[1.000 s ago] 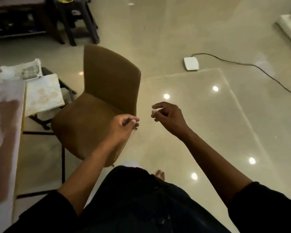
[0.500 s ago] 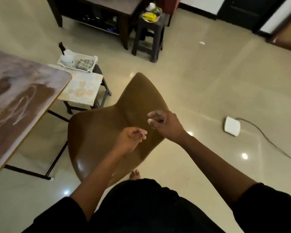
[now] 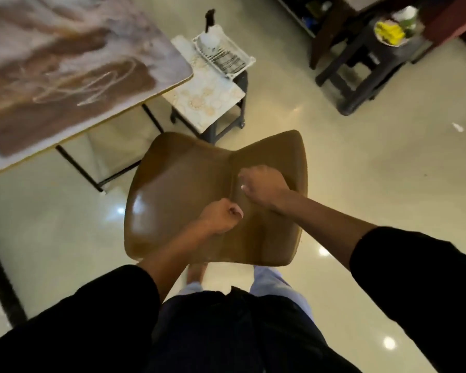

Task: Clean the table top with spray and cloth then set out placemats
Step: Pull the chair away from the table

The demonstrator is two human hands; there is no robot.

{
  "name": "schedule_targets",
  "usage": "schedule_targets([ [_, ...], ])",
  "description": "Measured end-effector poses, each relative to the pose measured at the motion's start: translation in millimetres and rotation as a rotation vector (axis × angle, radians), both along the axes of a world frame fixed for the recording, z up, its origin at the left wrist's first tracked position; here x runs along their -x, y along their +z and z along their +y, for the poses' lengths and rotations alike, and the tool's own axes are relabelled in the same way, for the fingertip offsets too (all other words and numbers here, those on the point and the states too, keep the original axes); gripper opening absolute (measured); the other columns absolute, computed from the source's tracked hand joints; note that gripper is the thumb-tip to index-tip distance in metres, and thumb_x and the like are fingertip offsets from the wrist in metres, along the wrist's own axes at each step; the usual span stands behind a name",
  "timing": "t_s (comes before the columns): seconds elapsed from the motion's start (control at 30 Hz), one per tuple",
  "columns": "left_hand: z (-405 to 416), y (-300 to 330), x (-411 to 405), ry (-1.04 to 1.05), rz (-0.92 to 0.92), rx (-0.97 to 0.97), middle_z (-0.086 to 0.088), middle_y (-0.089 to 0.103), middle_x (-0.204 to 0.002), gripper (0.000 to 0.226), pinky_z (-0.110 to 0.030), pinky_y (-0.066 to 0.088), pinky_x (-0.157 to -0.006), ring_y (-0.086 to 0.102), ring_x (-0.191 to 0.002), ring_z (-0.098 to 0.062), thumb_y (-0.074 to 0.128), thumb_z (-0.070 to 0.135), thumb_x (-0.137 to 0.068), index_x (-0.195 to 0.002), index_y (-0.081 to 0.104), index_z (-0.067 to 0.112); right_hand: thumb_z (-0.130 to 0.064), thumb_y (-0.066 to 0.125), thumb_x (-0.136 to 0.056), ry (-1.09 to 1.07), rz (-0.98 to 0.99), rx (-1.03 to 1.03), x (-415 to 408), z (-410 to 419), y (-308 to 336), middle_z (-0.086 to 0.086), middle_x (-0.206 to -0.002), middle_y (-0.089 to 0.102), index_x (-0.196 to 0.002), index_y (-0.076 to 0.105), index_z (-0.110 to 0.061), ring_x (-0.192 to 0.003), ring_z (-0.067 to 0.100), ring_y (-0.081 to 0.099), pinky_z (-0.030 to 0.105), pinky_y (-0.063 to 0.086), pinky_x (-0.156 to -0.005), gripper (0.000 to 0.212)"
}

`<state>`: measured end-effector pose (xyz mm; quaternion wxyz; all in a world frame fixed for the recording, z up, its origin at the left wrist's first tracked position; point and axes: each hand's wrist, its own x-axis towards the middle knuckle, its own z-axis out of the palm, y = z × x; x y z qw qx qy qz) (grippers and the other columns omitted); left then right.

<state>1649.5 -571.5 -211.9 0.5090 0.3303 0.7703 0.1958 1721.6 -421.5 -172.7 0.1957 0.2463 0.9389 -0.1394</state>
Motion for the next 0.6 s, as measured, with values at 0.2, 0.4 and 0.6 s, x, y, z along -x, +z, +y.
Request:
schedule_targets([
  [0.2, 10.4, -71.0, -37.9, 0.316, -0.073, 0.197, -0.002, 0.077, -0.12, 0.04, -0.04, 0.057, -0.099, 0.071, -0.109, -0.023, 0.066, 0.045, -0.09, -0.119, 0.079, 0.021, -0.038, 0.058, -0.098, 0.502, -0.25, -0.155, 26.3, 56.3, -38.1, 0.012, -0.138, 0.058, -0.132, 0.058, -0.025, -0.132, 0.035, 0.046, 0.056, 0.033, -0.112, 0.037],
  [0.4, 30.2, -62.7, -92.0, 0.669, -0.167, 0.373, -0.018, 0.064, -0.14, 0.028, -0.042, 0.044, -0.11, 0.06, -0.128, -0.034, 0.056, 0.021, -0.106, -0.131, 0.065, 0.01, -0.039, 0.055, -0.099, 0.748, -0.295, -0.38, 48.7, 106.0, -55.6, 0.013, -0.138, 0.058, -0.127, 0.065, -0.023, -0.131, 0.036, 0.046, 0.061, 0.028, -0.116, 0.034],
  [0.6, 17.3, -66.7, -136.3, 1.163, -0.511, 0.485, -0.022, 0.051, -0.159, 0.069, -0.057, 0.049, -0.108, 0.048, -0.147, -0.044, 0.063, 0.048, -0.104, -0.155, 0.048, 0.004, -0.039, 0.046, -0.102, 0.638, -0.384, -0.432, 62.1, 130.4, -64.4, 0.018, -0.139, 0.052, -0.141, 0.055, -0.015, -0.125, 0.043, 0.053, 0.064, 0.04, -0.106, 0.047],
])
